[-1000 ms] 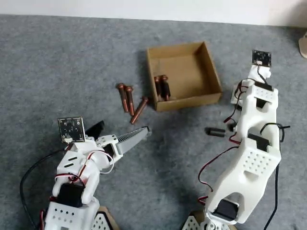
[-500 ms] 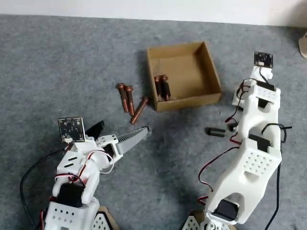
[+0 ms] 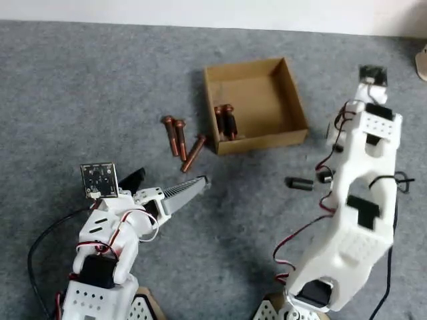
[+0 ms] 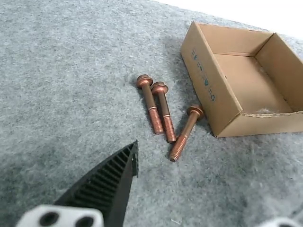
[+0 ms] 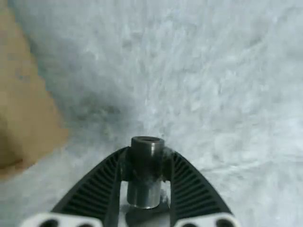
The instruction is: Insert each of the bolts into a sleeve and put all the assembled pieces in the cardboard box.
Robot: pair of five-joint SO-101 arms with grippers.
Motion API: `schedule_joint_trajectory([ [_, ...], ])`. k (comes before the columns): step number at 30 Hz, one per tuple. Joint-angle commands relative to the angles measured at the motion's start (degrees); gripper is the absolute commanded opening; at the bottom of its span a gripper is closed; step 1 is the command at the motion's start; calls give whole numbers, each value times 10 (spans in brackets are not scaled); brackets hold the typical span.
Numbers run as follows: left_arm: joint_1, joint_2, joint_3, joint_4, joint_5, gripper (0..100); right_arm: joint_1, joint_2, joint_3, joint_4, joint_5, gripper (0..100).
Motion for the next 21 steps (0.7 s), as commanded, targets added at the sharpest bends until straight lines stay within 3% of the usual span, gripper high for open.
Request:
schedule_joint_trajectory([
  [1, -7, -10, -6, 4, 0, 524, -7, -109, 24, 37, -14, 5],
  [14, -9, 0, -83, 83, 2, 524, -80, -469, 274, 63, -12, 5],
  [21, -72, 182, -177, 63, 2, 524, -126, -646, 414, 64, -12, 5],
])
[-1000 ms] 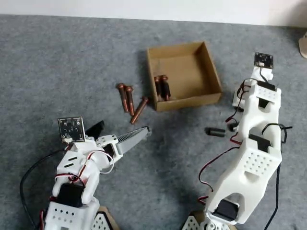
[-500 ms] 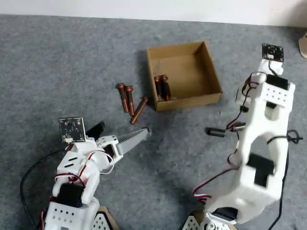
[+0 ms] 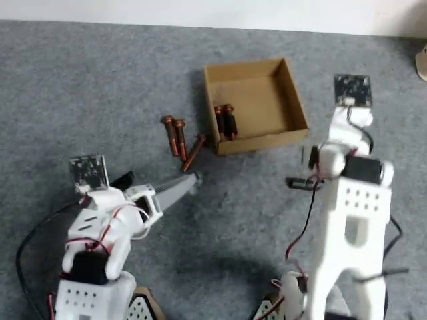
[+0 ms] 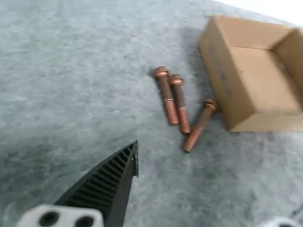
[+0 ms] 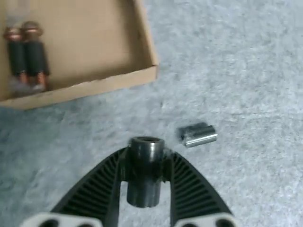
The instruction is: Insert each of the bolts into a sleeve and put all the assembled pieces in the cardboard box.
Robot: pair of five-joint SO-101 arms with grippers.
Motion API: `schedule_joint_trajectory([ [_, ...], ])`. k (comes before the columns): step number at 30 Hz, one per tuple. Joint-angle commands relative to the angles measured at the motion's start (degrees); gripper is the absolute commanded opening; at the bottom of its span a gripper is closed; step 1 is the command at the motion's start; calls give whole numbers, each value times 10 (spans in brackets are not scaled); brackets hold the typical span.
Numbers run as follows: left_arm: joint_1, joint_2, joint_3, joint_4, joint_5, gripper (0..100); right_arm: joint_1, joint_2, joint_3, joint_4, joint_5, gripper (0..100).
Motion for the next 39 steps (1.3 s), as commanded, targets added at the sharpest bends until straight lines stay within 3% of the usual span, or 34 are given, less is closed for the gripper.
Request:
schedule_joint_trajectory([
  [1, -24, 120, -80, -17, 2, 524, -21, -99, 44, 3, -4, 5],
  [13, -46, 592, -371, -13, 1, 518, -45, -301, 94, 139, -4, 5],
  [18, -67, 742, -488, -12, -2, 357, -45, -368, 94, 182, 35, 5],
  [23, -54, 824, -559, -12, -3, 247, -45, -410, 94, 219, 55, 5],
  [39, 21, 1014, -730, -13, 1, 243, -45, -528, 206, 253, 56, 5],
])
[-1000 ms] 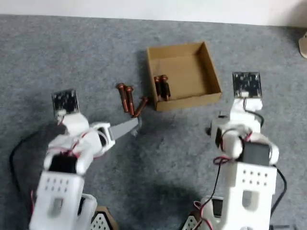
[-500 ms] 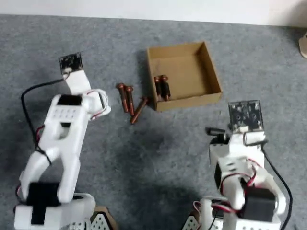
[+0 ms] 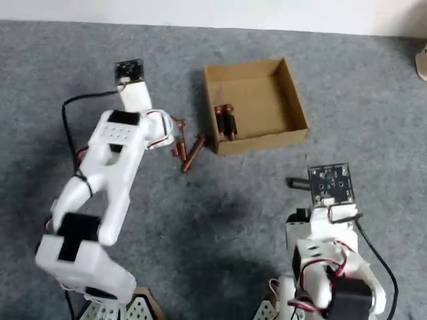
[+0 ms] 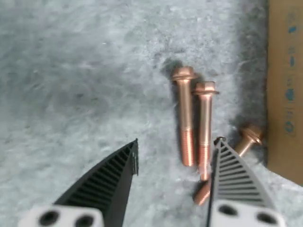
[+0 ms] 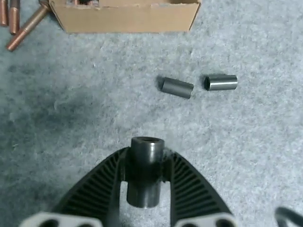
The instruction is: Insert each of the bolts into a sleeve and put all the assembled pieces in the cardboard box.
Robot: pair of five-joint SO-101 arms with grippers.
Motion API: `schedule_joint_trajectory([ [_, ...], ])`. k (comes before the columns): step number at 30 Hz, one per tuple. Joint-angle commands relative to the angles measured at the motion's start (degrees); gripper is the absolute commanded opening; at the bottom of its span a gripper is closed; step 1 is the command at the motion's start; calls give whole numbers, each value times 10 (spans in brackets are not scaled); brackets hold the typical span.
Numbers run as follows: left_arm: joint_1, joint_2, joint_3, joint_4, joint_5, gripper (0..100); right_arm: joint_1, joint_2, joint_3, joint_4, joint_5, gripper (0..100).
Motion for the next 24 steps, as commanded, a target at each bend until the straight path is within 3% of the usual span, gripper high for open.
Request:
schedule_joint_trajectory([
  [1, 11, 39, -65, -6, 1, 243, -5, -31, 1, 0, 6, 5],
  [18, -7, 185, -192, -9, 3, 239, -4, -112, 2, 15, 42, 5],
  [24, -35, 234, -220, -6, 50, 239, -4, -112, 2, 15, 42, 5],
])
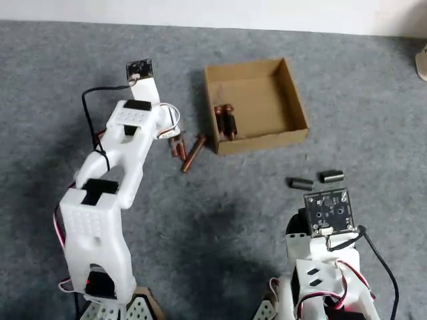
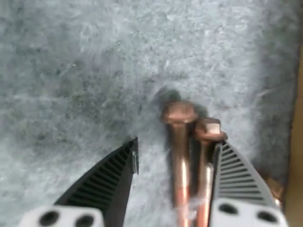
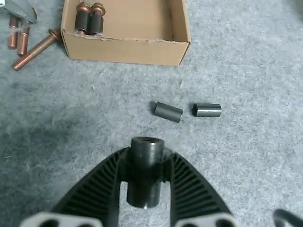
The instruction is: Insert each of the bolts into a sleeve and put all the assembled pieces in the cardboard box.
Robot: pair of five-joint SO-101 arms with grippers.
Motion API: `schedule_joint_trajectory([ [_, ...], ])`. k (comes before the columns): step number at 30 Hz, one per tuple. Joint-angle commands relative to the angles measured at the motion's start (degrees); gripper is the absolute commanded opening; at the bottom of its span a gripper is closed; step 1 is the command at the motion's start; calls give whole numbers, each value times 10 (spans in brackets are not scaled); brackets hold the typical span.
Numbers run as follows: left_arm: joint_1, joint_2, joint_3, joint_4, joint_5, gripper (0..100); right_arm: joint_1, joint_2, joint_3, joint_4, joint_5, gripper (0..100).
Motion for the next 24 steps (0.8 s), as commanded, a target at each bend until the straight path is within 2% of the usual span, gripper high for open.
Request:
schedule_joint_trajectory([
  [1, -17, 5, -27, -5, 12, 242, -4, -1, -2, 0, 6, 5],
  [24, 2, 5, -24, -3, 14, 238, -4, 0, -2, 0, 6, 5],
])
